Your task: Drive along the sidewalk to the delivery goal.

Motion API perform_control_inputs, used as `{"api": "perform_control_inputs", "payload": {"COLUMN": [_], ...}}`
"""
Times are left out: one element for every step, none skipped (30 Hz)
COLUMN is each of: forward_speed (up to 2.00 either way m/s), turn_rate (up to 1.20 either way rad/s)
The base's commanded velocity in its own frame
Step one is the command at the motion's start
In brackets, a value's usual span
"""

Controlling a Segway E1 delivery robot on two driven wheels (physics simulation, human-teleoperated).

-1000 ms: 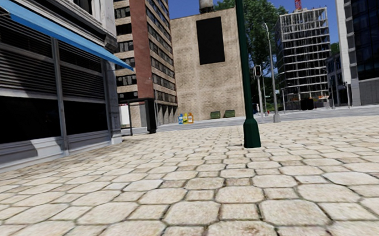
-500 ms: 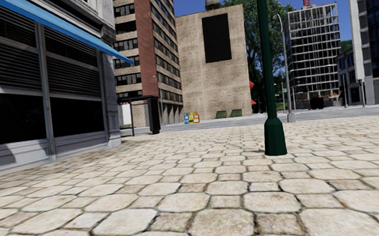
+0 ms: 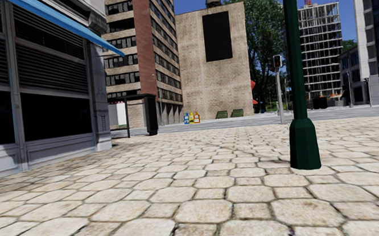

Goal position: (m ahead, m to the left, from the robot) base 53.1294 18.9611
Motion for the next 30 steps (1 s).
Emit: {"api": "perform_control_inputs", "payload": {"forward_speed": [1.99,1.99,1.99,1.99,1.99,1.99,1.99,1.99,1.99,1.99,1.99,1.99,1.99,1.99,1.99,1.99,1.99,1.99,1.99,1.99,1.99,1.99,1.99,1.99,1.99,1.99,1.99,1.99,1.99,1.99], "turn_rate": [0.0,0.0,0.0,0.0,0.0,0.0,0.0,0.0,0.0,0.0,0.0,0.0,0.0,0.0,0.0,0.0,0.0,0.0,0.0,0.0,0.0,0.0,0.0,0.0,0.0,0.0,0.0,0.0,0.0,0.0]}}
